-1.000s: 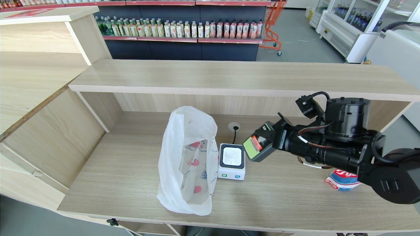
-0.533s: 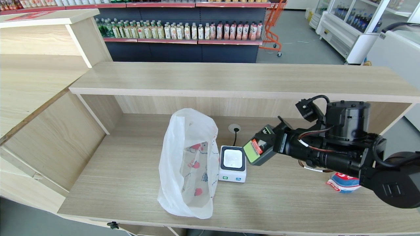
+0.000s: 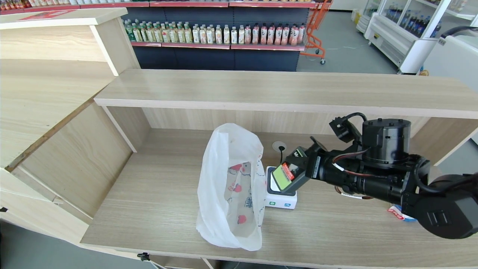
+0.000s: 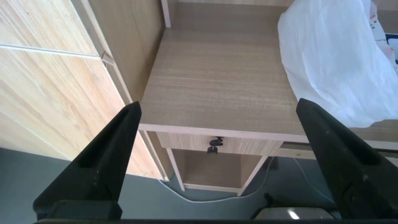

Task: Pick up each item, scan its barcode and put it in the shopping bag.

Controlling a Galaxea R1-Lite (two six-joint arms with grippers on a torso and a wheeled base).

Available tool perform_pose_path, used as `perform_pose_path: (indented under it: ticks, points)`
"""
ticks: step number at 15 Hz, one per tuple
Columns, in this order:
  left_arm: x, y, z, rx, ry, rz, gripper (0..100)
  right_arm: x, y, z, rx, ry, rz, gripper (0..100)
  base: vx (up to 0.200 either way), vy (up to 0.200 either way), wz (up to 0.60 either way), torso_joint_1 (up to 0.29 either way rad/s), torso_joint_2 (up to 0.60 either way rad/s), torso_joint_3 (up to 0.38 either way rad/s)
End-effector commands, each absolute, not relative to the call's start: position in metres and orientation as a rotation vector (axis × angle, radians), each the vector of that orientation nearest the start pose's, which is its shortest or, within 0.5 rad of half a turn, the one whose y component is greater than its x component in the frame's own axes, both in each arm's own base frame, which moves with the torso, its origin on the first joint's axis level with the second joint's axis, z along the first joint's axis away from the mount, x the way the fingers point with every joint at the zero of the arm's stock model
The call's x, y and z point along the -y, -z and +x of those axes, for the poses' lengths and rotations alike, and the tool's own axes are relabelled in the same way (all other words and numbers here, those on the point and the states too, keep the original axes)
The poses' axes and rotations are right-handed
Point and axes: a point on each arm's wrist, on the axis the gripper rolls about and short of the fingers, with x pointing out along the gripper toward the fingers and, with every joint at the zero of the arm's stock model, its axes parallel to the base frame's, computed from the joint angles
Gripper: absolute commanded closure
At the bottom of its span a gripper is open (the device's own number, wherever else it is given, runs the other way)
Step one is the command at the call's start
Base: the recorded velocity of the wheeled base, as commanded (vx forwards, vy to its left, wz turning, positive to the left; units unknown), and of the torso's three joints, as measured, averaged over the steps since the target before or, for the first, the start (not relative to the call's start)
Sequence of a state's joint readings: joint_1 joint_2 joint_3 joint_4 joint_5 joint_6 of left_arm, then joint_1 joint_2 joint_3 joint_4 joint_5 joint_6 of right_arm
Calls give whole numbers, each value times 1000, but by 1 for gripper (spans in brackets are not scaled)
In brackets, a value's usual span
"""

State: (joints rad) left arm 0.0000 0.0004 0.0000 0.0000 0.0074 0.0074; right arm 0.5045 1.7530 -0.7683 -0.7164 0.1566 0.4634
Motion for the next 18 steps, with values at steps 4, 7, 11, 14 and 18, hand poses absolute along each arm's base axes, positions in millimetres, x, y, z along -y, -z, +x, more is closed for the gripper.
perform_pose_path:
  ticks: [4, 7, 11, 14, 18]
  points:
    - [0, -75, -23, 0, -8, 8, 0, -187, -130, 288, -511, -618, 367, 100, 0, 0, 0, 0, 0, 0]
    - [0, -75, -23, 0, -6, 8, 0, -205, -100, 300, -531, -710, 308, 100, 0, 0, 0, 0, 0, 0]
    - [0, -75, -23, 0, -8, 8, 0, -224, -82, 324, -524, -722, 273, 100, 0, 0, 0, 0, 0, 0]
    - [0, -75, -23, 0, -8, 8, 0, -248, -65, 342, -465, -778, 133, 100, 0, 0, 0, 0, 0, 0]
    - [0, -75, -23, 0, -8, 8, 0, -278, -57, 351, -371, -854, 6, 100, 0, 0, 0, 0, 0, 0]
